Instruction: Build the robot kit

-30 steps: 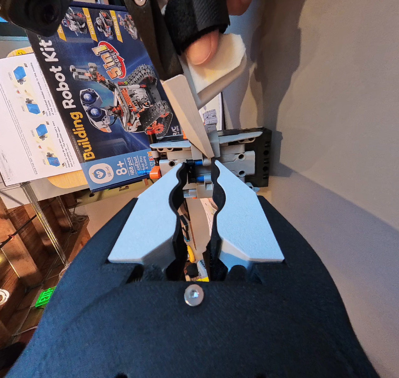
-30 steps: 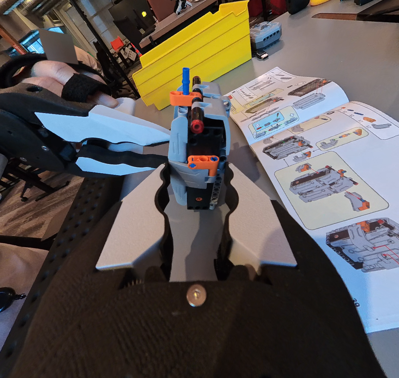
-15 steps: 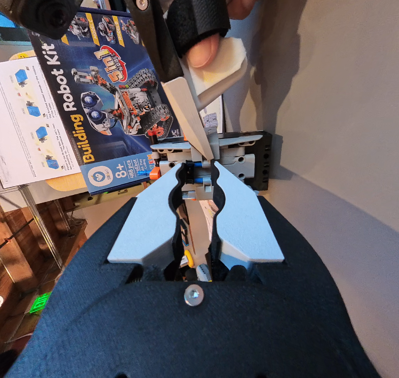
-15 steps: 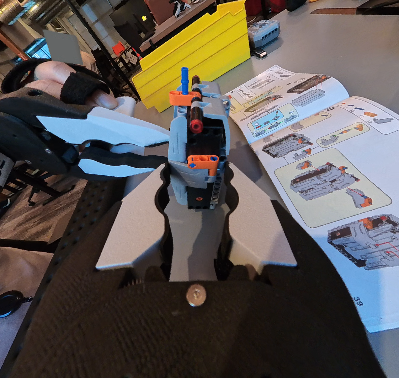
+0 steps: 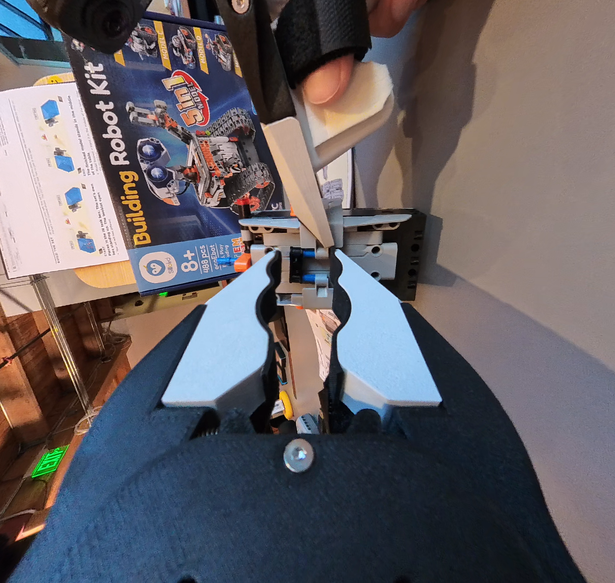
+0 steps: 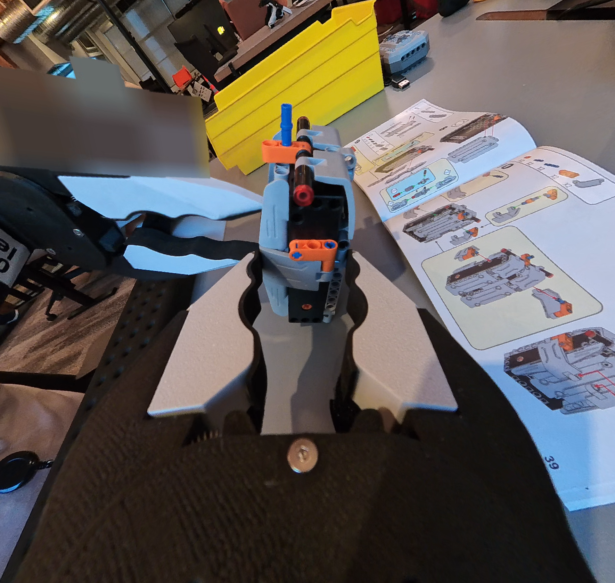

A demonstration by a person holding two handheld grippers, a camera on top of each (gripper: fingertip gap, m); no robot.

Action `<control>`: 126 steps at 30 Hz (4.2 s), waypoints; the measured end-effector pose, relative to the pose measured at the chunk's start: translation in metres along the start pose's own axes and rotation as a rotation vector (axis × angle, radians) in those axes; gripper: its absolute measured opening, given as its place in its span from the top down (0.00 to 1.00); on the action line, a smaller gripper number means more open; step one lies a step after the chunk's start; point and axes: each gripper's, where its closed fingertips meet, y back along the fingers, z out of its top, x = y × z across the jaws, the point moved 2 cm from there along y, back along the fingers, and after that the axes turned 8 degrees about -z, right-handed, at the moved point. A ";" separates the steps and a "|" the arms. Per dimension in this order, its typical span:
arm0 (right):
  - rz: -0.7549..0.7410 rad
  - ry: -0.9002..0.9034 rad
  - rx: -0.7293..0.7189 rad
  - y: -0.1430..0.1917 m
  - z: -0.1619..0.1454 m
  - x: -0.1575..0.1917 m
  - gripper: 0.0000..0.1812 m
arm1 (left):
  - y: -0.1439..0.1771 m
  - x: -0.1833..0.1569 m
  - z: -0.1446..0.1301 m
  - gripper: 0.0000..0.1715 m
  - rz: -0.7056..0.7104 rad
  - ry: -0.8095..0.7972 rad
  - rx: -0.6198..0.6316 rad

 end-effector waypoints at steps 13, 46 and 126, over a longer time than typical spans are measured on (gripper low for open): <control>-0.005 0.007 -0.001 0.000 0.000 0.000 0.73 | 0.000 0.000 0.000 0.88 -0.070 0.031 -0.002; -0.011 0.050 -0.007 -0.002 0.000 0.004 0.73 | 0.003 -0.003 -0.002 0.88 -0.048 -0.034 0.044; -0.030 0.004 -0.014 -0.002 0.001 -0.001 0.73 | 0.001 0.001 -0.017 0.87 -0.085 -0.046 0.049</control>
